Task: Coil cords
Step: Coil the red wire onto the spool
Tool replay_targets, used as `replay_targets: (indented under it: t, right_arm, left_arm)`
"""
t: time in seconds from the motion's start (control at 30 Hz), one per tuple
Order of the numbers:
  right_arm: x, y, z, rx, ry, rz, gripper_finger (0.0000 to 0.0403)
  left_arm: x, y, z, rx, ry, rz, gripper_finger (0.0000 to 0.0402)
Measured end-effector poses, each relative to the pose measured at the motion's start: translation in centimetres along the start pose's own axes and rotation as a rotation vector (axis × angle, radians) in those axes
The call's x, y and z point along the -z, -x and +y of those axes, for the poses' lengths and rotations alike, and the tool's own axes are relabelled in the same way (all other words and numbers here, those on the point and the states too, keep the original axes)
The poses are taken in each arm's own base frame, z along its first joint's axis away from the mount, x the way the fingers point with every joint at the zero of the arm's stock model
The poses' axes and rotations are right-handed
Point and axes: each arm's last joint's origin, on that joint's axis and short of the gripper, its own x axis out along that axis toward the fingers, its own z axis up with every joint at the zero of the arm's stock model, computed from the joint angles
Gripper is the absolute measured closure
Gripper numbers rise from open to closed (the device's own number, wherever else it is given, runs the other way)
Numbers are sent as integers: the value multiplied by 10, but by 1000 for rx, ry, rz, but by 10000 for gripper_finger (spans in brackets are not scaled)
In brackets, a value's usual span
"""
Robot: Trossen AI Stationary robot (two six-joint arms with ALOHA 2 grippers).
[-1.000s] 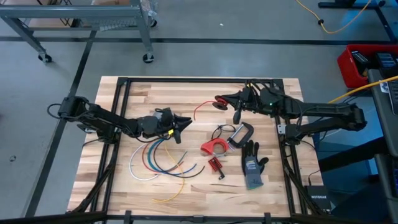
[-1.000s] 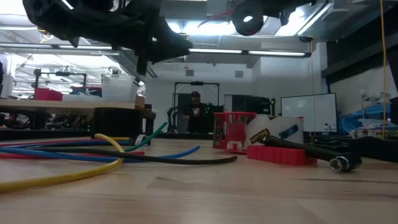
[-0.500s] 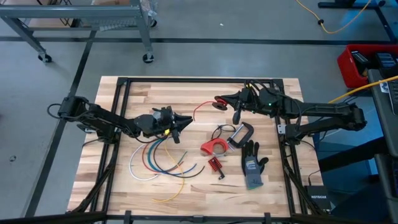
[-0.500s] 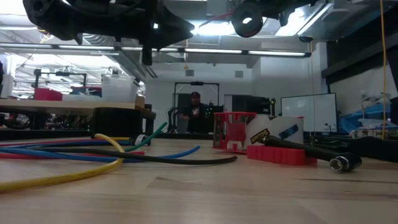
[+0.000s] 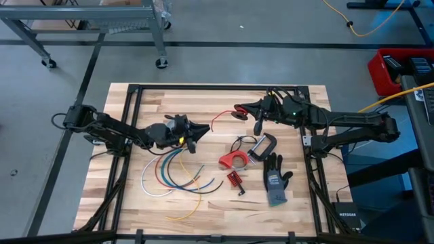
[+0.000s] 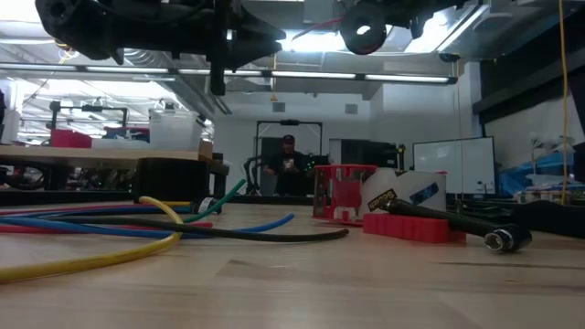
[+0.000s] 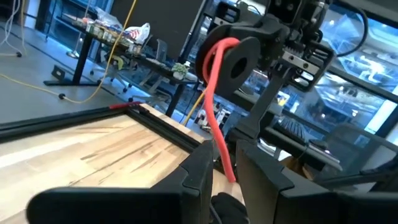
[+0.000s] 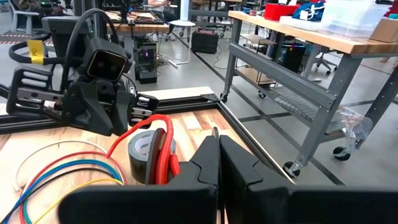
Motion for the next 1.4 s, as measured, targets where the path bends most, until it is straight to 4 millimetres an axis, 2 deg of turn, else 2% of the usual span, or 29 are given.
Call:
replay_targets:
  t: [0.37, 0.9, 1.4]
  right_arm:
    - [0, 0, 0, 0, 0, 0, 400]
    - [-2, 0, 0, 1, -5, -25, 400]
    - [-3, 0, 0, 1, -6, -29, 400]
  left_arm:
    - [-1, 0, 1, -1, 73, -6, 339]
    - [-3, -3, 7, -24, 77, -17, 339]
    - [-2, -2, 4, 39, 105, 13, 332]
